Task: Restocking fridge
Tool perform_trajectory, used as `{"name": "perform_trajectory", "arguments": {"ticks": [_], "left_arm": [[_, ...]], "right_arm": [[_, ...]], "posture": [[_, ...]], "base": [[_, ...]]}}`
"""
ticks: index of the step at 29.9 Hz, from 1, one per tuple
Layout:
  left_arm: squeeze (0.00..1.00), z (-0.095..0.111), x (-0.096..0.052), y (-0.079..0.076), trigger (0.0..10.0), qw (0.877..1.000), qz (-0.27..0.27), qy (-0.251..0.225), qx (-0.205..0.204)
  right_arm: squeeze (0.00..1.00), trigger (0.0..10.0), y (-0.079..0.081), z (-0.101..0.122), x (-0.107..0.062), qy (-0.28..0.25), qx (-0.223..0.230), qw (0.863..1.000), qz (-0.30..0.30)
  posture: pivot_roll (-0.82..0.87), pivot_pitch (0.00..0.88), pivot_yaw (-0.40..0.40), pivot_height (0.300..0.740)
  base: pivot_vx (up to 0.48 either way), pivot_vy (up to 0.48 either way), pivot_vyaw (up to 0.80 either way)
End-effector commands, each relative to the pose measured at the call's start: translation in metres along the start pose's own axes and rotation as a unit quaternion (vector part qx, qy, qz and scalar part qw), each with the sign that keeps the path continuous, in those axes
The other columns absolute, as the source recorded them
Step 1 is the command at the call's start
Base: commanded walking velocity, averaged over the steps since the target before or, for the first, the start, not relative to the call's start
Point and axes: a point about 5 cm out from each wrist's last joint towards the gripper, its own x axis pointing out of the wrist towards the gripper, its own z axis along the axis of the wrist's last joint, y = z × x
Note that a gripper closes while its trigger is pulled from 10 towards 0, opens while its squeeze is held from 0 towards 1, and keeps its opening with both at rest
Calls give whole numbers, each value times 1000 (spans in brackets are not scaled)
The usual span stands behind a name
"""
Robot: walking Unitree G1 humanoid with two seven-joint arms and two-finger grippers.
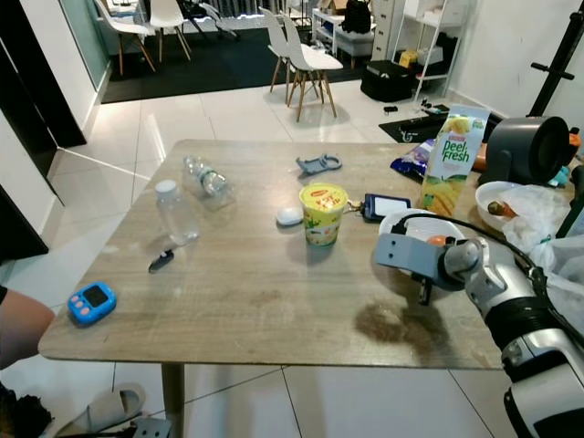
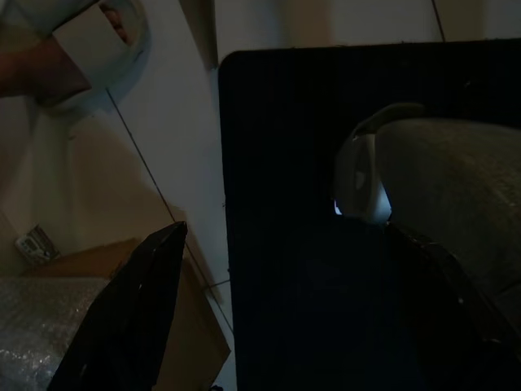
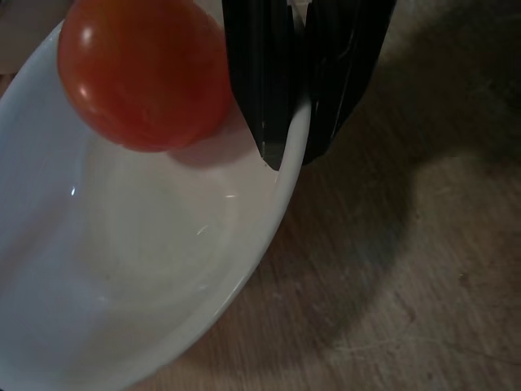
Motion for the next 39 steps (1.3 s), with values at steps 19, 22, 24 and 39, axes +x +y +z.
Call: {"name": "perform_trajectory", "arguments": {"ticks": [19, 22, 24, 39], "left_arm": [[0, -3, 0, -3, 10000, 1000, -1, 5, -2], [0, -3, 0, -3, 10000, 1000, 0, 5, -3], [0, -3, 0, -3, 10000, 1000, 0, 5, -3], [0, -3, 0, -4, 10000, 1000, -3, 6, 1]], "right_arm": [[0, 0, 11, -8, -5, 12, -4, 999, 33], [0, 0, 9, -8, -8, 11, -5, 1000, 29], [0, 0, 8, -6, -9, 3, -3, 1000, 28], [0, 0, 4, -3, -18, -9, -9, 1000, 24]], "posture": [[86, 0, -8, 740], [86, 0, -8, 740], [85, 0, -8, 740], [82, 0, -9, 740]], "base": [[-163, 0, 0], [-287, 0, 0], [-287, 0, 0], [-289, 0, 0]]}}
